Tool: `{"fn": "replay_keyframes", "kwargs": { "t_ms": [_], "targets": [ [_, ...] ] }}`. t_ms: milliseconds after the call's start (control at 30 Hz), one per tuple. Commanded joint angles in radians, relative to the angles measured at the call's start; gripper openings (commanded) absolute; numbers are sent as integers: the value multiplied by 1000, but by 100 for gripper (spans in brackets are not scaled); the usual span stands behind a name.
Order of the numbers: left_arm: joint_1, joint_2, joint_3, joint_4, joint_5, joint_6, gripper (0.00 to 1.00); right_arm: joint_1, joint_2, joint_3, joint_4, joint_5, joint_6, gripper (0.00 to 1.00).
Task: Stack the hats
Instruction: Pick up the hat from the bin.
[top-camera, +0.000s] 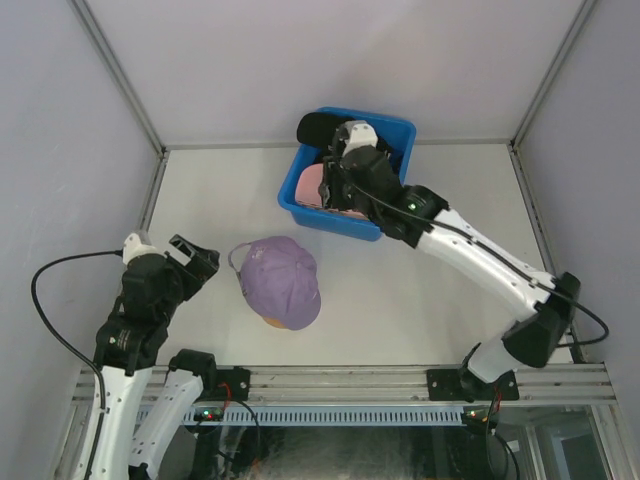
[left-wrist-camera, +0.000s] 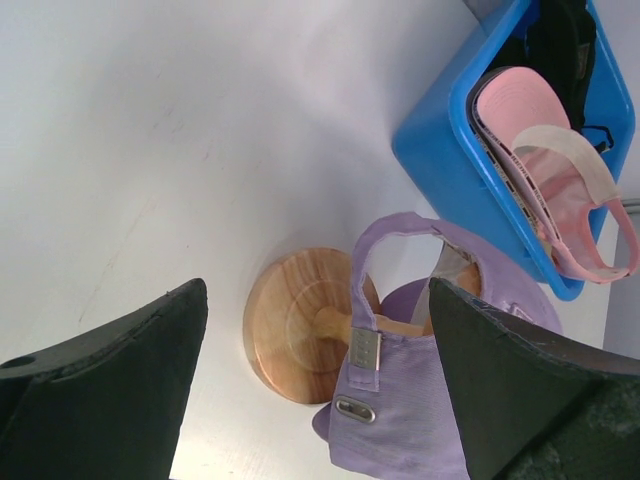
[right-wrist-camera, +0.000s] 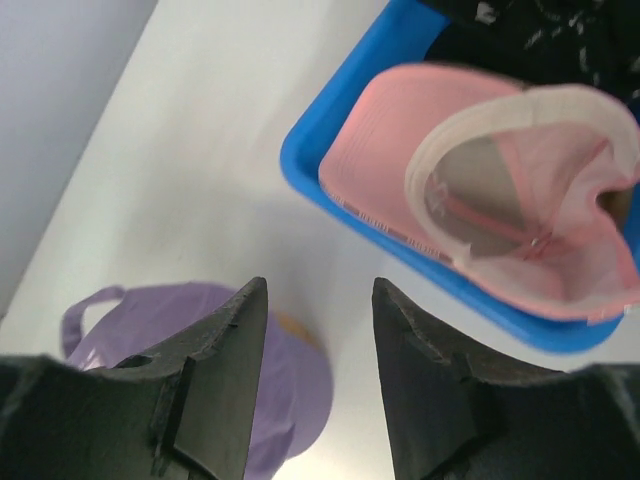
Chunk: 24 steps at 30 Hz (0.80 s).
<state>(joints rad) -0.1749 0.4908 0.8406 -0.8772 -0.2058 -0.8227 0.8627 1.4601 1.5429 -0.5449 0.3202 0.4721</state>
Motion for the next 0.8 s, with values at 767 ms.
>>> {"fn": "replay_keyframes", "kwargs": {
  "t_ms": [767],
  "targets": [
    [7, 35, 151, -25, -38, -3, 95, -63, 567, 448, -130, -85, -400, 48]
  ]
}}
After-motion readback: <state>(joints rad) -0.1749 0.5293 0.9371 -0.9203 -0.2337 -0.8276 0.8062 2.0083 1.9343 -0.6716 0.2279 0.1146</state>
